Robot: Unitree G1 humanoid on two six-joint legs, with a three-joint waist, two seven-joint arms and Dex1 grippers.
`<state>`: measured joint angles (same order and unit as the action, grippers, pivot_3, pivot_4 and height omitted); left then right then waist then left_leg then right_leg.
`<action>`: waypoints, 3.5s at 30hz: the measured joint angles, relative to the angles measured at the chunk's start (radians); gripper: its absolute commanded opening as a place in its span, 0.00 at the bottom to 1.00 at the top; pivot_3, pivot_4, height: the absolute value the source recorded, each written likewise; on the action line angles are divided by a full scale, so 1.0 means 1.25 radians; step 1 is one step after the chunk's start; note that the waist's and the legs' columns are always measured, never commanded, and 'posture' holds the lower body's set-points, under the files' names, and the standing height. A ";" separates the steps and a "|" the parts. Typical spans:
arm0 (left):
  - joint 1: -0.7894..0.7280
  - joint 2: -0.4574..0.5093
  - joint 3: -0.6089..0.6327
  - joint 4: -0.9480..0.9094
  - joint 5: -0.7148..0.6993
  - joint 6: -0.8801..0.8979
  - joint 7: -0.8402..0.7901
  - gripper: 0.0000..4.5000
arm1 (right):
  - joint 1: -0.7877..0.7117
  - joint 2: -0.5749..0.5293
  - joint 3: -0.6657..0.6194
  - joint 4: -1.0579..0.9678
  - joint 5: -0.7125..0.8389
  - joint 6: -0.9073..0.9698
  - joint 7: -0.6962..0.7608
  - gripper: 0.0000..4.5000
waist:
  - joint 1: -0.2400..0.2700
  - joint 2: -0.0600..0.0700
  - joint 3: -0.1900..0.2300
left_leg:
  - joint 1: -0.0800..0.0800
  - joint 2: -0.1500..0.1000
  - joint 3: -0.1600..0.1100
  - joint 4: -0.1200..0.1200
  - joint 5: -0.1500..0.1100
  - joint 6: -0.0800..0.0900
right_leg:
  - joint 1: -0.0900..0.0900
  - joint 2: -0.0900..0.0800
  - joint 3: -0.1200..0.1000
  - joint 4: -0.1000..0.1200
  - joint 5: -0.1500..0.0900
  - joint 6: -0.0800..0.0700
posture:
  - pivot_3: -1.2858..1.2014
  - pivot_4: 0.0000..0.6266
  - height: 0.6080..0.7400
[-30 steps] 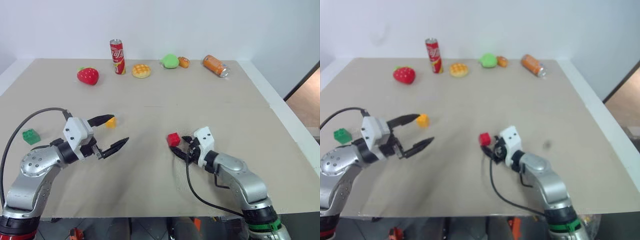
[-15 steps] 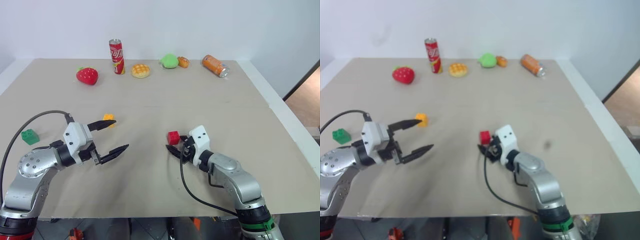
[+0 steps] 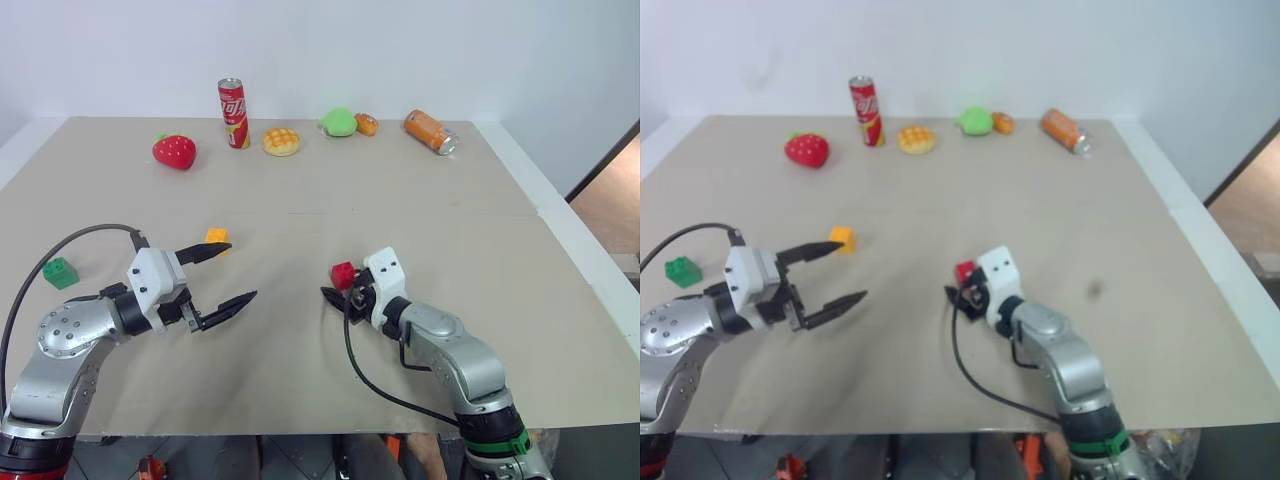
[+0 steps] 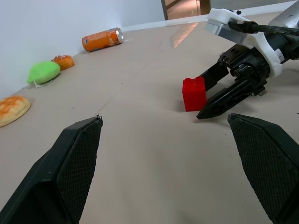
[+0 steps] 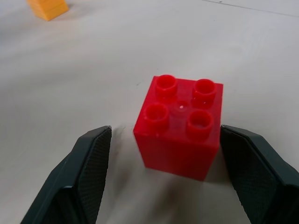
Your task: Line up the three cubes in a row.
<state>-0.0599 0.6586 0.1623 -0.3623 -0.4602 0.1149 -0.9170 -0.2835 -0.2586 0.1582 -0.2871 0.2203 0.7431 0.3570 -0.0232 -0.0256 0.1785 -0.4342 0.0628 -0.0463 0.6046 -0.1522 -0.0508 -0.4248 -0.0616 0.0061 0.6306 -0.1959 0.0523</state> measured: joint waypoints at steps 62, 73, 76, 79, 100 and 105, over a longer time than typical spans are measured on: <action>0.140 0.037 0.142 0.095 -0.037 -0.042 -0.042 1.00 | -0.429 -0.049 0.113 0.813 -0.109 -0.662 0.772 0.82 | -0.002 0.001 0.001 | 0.005 0.001 0.000 -0.004 -0.001 -0.003 | 0.000 0.002 0.001 0.004 -0.004 -0.003 | 0.52 0.24 1.00; 0.190 -0.056 0.213 0.093 -0.117 0.074 0.101 1.00 | -0.411 -0.147 0.082 0.757 -0.107 -0.638 0.781 0.91 | 0.000 0.001 0.001 | 0.005 0.001 0.001 -0.003 0.000 -0.006 | 0.000 0.002 0.003 0.005 -0.004 -0.002 | 0.52 0.24 1.00; 0.231 -0.110 0.245 0.057 -0.145 0.106 0.173 1.00 | -0.411 -0.208 0.026 0.720 -0.077 -0.611 0.792 0.91 | 0.000 0.001 0.001 | 0.005 0.001 0.002 -0.004 0.000 -0.006 | -0.001 0.002 0.003 0.005 -0.004 -0.002 | 0.52 0.24 1.00; 0.252 -0.168 0.287 0.034 -0.157 0.125 0.275 1.00 | -0.411 -0.222 -0.048 0.629 0.006 -0.527 0.784 0.91 | -0.006 0.002 0.001 | 0.006 0.002 0.002 -0.004 0.000 -0.006 | -0.001 0.003 0.004 0.006 -0.004 -0.002 | 0.52 0.24 1.00; 0.079 -0.176 0.366 0.278 0.025 0.236 0.693 1.00 | -0.223 -0.099 0.029 0.110 0.182 -0.221 0.596 0.91 | 0.000 -0.001 0.000 | 0.007 0.001 0.001 -0.003 0.000 -0.007 | 0.000 0.004 0.005 0.006 -0.003 -0.004 | 0.52 0.24 1.00; 0.022 -0.131 0.344 0.348 0.062 0.234 0.673 1.00 | -0.185 -0.089 0.052 0.071 0.182 -0.210 0.565 0.91 | 0.000 -0.001 0.000 | 0.007 0.001 0.002 -0.003 0.000 -0.007 | 0.000 0.003 0.006 0.006 -0.003 -0.004 | 0.52 0.24 1.00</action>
<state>-0.0318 0.4944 0.5925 0.0733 -0.3827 0.4068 -0.0758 -0.5148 -0.3696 0.2233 -0.1981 0.4475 0.4806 1.0630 -0.0232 -0.0264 0.1783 -0.4254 0.0644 -0.0438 0.6008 -0.1528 -0.0596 -0.4252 -0.0574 0.0130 0.6385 -0.1997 0.0475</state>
